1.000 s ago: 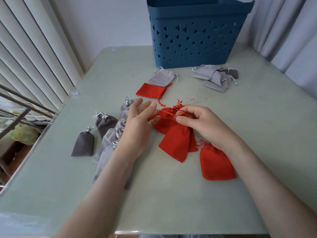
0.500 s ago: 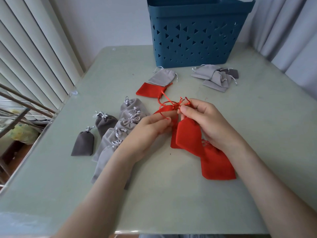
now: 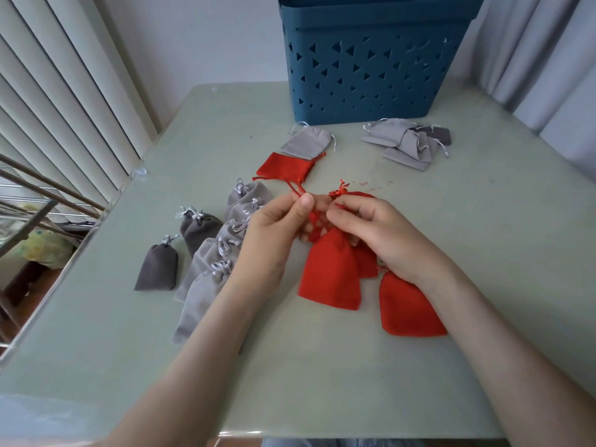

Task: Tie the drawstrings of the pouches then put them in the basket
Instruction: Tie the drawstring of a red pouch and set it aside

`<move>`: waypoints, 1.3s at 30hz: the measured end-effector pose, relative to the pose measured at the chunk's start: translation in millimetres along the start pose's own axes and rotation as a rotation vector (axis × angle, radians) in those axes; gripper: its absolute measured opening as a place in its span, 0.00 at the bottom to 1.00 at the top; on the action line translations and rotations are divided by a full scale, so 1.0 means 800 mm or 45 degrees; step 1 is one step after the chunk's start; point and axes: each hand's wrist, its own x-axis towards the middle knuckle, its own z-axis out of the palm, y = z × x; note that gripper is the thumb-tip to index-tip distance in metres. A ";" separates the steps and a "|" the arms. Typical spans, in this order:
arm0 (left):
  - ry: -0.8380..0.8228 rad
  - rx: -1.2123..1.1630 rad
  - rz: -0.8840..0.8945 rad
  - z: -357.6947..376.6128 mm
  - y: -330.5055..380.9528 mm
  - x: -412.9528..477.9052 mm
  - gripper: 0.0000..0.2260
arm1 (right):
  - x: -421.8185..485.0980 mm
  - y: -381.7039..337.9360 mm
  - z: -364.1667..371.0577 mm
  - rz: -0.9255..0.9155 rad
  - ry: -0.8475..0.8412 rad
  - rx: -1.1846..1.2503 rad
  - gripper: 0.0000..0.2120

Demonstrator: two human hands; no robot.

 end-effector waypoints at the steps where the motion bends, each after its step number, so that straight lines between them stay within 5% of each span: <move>1: 0.038 0.013 -0.023 -0.001 0.001 0.000 0.13 | 0.001 0.001 -0.002 -0.014 -0.004 -0.011 0.06; 7: 0.009 -0.118 -0.240 -0.005 0.008 0.001 0.13 | 0.004 0.007 -0.011 0.026 0.007 0.127 0.10; 13: -0.143 0.076 -0.432 -0.005 0.003 -0.001 0.13 | 0.005 0.008 -0.017 -0.004 0.048 0.190 0.11; 27: -0.174 0.171 -0.367 -0.001 0.005 -0.002 0.16 | 0.000 0.003 -0.008 -0.258 -0.036 -0.007 0.11; 36: -0.305 -0.327 -0.194 -0.009 0.016 -0.005 0.13 | -0.006 -0.003 -0.014 -0.307 -0.138 0.236 0.07; 39: -0.264 -0.188 -0.278 -0.010 0.014 -0.003 0.13 | -0.008 -0.004 -0.015 -0.360 -0.140 0.207 0.09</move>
